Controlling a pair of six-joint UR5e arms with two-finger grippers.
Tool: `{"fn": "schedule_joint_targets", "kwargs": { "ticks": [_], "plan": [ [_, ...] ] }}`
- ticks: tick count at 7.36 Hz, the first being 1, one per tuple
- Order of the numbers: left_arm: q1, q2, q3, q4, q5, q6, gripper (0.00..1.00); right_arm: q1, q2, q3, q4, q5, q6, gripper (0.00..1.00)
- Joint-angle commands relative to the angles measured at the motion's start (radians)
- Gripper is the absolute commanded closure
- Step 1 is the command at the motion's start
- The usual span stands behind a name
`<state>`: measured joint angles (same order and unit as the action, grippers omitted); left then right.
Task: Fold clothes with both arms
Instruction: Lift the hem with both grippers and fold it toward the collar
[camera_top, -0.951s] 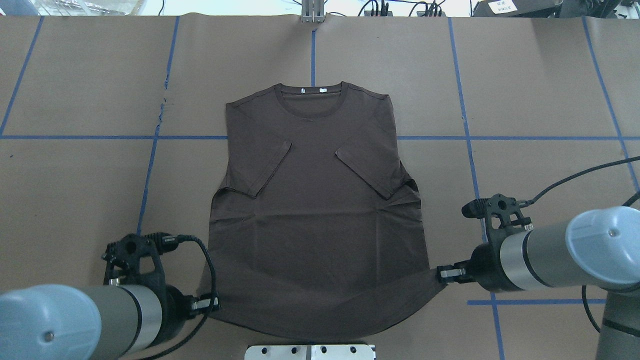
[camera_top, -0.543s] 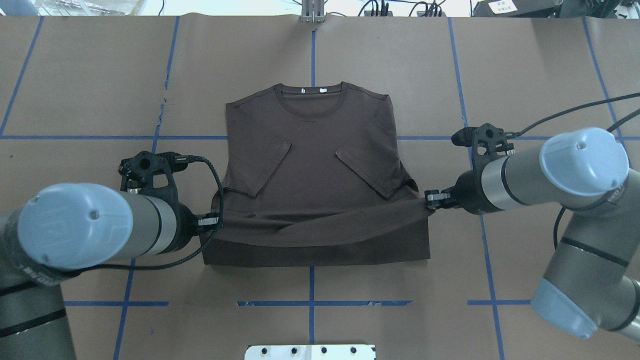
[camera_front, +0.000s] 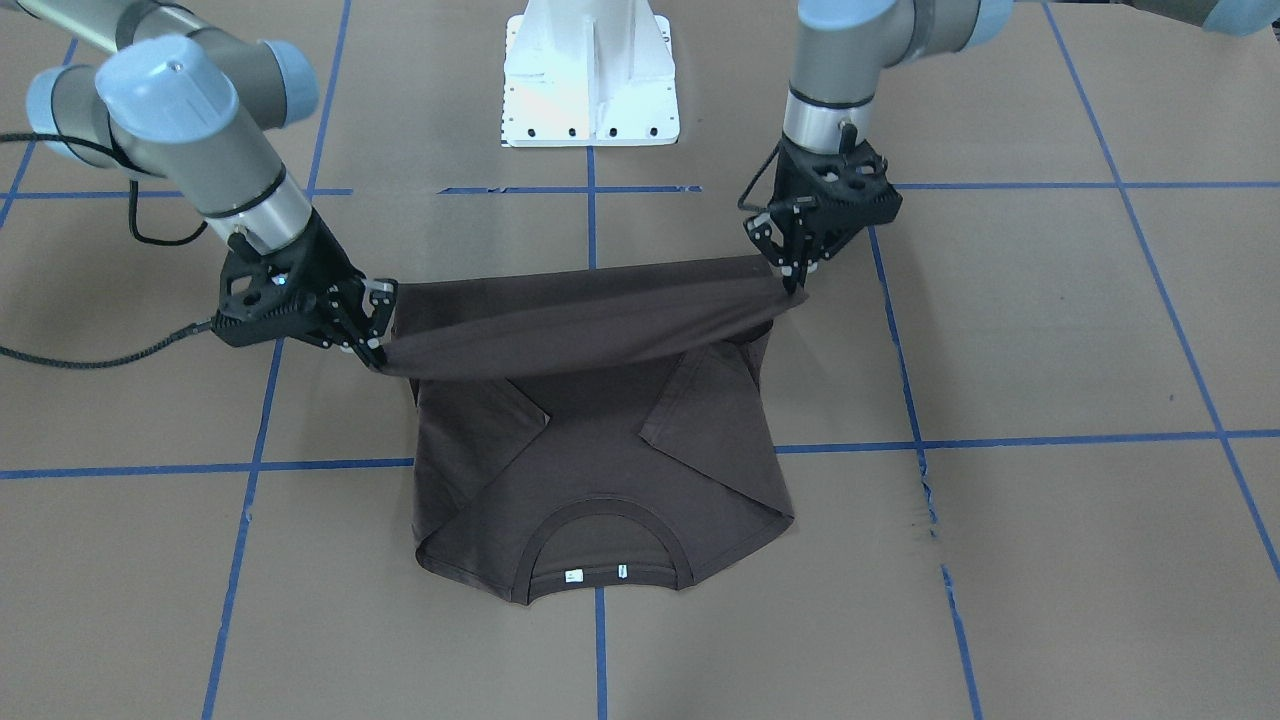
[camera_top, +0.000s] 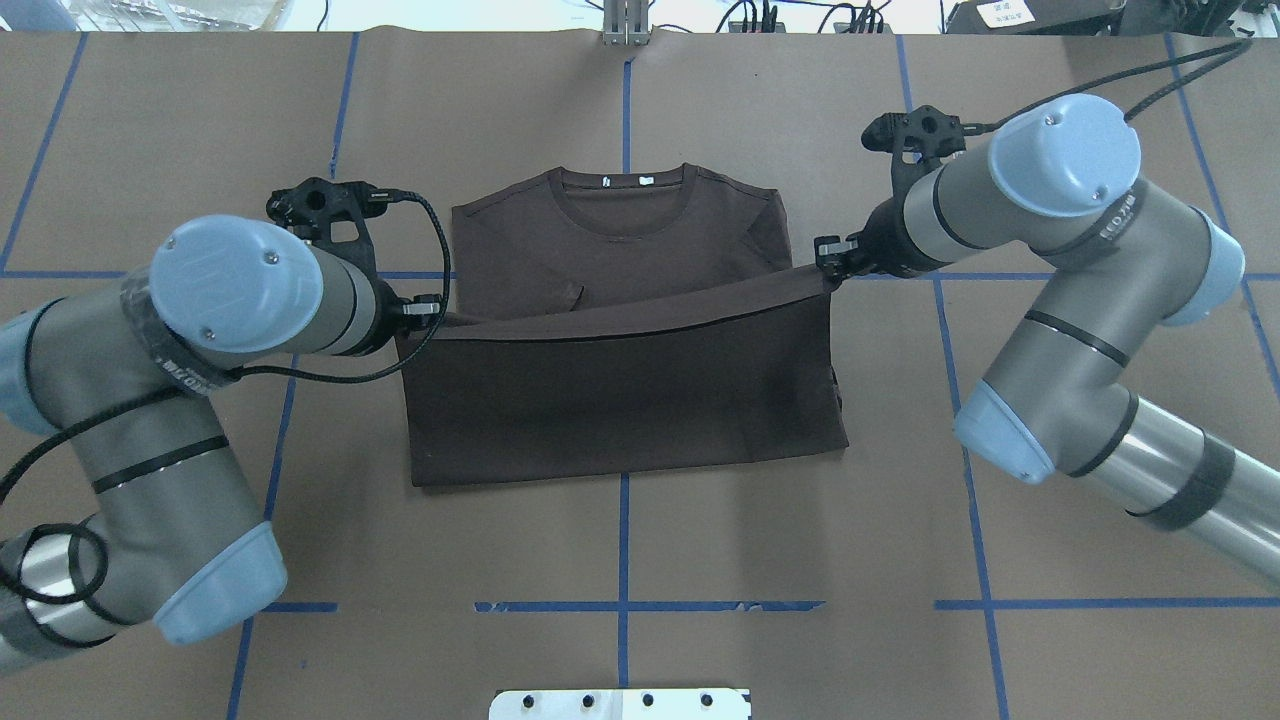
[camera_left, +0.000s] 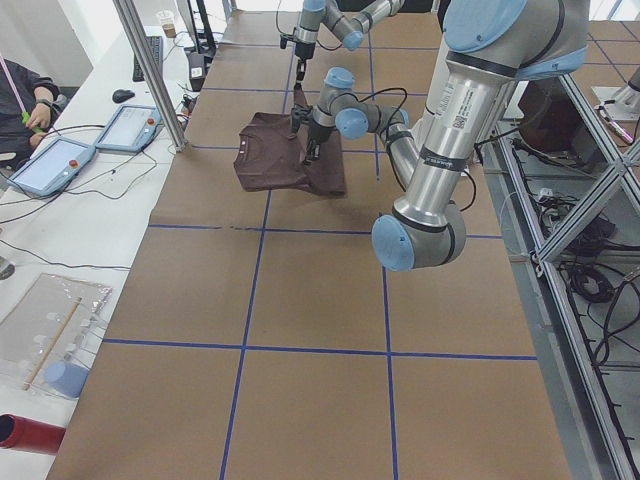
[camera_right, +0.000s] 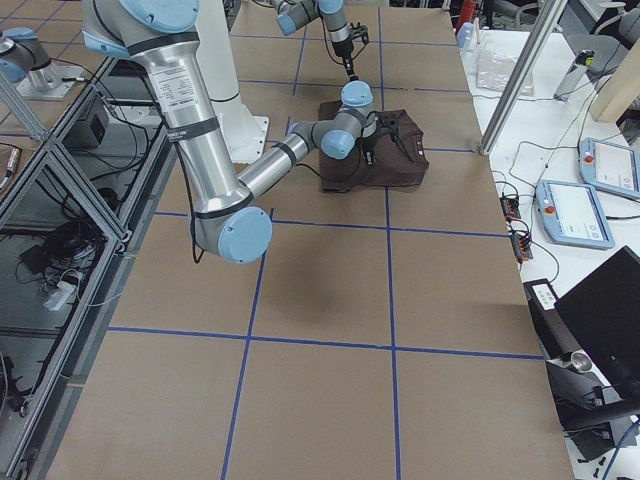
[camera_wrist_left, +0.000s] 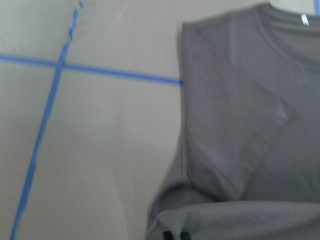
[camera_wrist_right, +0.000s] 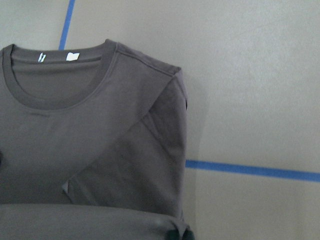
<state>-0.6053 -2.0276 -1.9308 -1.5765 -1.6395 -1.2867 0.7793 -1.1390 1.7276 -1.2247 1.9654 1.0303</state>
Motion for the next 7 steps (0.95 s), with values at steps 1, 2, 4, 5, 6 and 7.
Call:
{"fn": "schedule_joint_targets", "kwargs": {
  "ticks": [1, 2, 4, 5, 6, 7],
  "plan": [
    [-0.089, -0.074, 0.236, -0.185, -0.002, 0.05, 1.0, 0.049, 0.118, -0.17, 0.004, 0.0, -0.021, 1.0],
    [-0.105, -0.08, 0.336, -0.274, 0.0, 0.055, 1.0, 0.069, 0.171, -0.25, 0.004, 0.001, -0.032, 1.0],
    [-0.145, -0.101, 0.441, -0.356, 0.0, 0.111, 1.0, 0.09, 0.295, -0.414, 0.005, 0.001, -0.035, 1.0],
    [-0.155, -0.103, 0.46, -0.358, 0.0, 0.122, 1.0, 0.096, 0.332, -0.478, 0.02, -0.003, -0.036, 1.0],
    [-0.156, -0.105, 0.466, -0.368, 0.001, 0.122, 1.0, 0.106, 0.335, -0.528, 0.087, -0.003, -0.035, 1.0],
    [-0.156, -0.133, 0.486, -0.376, 0.001, 0.122, 1.0, 0.106, 0.343, -0.543, 0.1, -0.005, -0.033, 1.0]
  ]
}}
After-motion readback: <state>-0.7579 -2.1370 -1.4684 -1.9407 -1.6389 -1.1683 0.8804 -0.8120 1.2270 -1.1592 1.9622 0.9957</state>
